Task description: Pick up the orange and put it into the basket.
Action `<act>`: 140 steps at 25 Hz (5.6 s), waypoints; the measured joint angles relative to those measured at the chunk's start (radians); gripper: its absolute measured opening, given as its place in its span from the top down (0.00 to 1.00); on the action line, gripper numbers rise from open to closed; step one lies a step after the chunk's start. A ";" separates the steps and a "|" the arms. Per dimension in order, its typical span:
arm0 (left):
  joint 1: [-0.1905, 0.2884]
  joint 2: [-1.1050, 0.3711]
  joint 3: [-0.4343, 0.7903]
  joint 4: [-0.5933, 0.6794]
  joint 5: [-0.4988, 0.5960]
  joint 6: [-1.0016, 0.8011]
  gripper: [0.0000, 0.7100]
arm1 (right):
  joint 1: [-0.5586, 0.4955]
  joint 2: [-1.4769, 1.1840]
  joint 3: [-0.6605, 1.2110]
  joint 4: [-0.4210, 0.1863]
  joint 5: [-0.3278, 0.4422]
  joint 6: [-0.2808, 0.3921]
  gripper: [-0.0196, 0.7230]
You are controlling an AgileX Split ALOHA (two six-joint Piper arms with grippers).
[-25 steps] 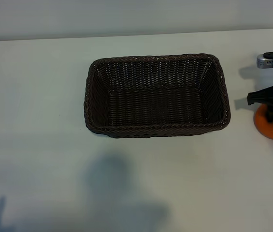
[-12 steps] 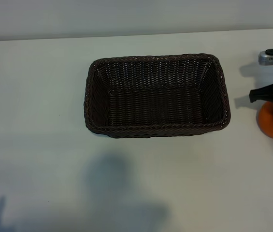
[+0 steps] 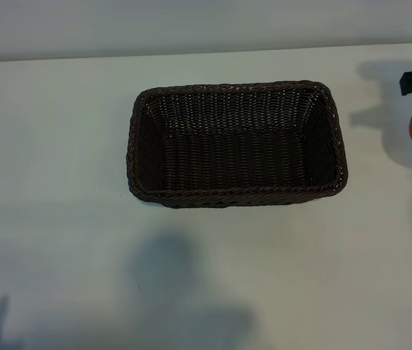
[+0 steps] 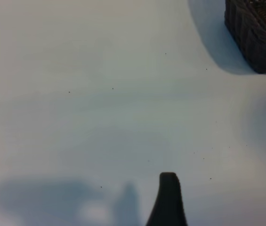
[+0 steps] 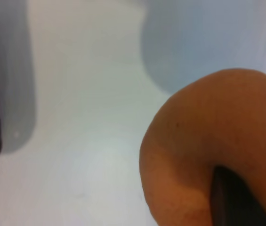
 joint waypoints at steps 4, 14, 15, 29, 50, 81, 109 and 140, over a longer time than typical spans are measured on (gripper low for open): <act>0.000 0.000 0.000 0.000 0.000 0.000 0.17 | 0.000 0.000 -0.016 0.003 0.025 -0.003 0.85; 0.000 0.000 0.000 0.000 0.000 0.000 0.17 | 0.126 0.000 -0.135 0.055 0.076 -0.019 0.85; 0.000 0.000 0.000 0.000 0.000 0.000 0.17 | 0.161 0.000 -0.151 0.058 0.078 -0.019 0.85; 0.000 0.000 0.000 0.000 0.000 0.001 0.17 | 0.461 0.030 -0.215 0.064 0.038 0.000 0.85; 0.000 0.000 0.000 0.000 0.000 0.001 0.17 | 0.461 0.221 -0.220 0.063 -0.105 0.016 0.85; 0.000 0.000 0.000 0.000 0.000 0.000 0.17 | 0.461 0.375 -0.234 0.066 -0.065 0.016 0.05; 0.000 0.000 0.000 0.000 0.000 0.001 0.17 | 0.246 0.377 -0.639 -0.010 0.166 0.000 0.21; 0.000 0.000 0.000 0.000 0.000 0.000 0.17 | -0.120 -0.169 -0.405 0.064 0.173 -0.112 0.23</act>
